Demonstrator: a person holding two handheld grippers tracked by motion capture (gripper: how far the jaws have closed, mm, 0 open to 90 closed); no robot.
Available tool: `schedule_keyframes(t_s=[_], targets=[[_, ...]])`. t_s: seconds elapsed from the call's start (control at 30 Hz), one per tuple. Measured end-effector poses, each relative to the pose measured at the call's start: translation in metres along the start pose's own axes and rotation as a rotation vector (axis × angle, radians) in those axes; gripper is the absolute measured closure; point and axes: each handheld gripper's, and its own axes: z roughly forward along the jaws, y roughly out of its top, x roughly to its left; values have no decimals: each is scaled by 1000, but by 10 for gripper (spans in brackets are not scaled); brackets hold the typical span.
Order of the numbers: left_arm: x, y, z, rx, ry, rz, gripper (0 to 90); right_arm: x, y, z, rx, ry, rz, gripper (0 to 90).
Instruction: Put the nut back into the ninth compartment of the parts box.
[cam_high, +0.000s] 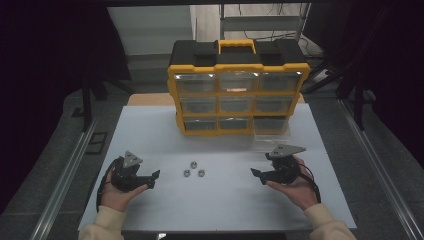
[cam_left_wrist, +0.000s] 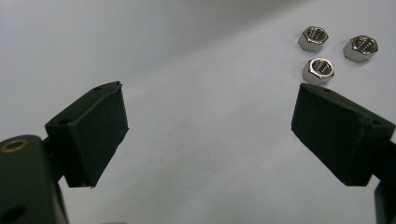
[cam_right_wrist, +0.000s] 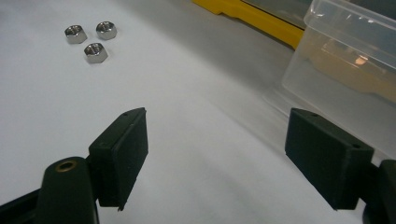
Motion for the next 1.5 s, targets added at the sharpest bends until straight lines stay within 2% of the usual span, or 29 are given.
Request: schedule_keyframes(t_s=[0.7, 1.1, 1.5], targets=[[-1, -3, -2, 3, 3, 0, 112, 5, 14, 10, 11, 18, -68, 220], [-1, -3, -1, 8, 4, 3, 112, 11, 22, 18, 41, 60, -146, 210], [-1, -2, 0, 14, 2, 11, 113, 13, 32, 25, 57, 90, -173, 197]])
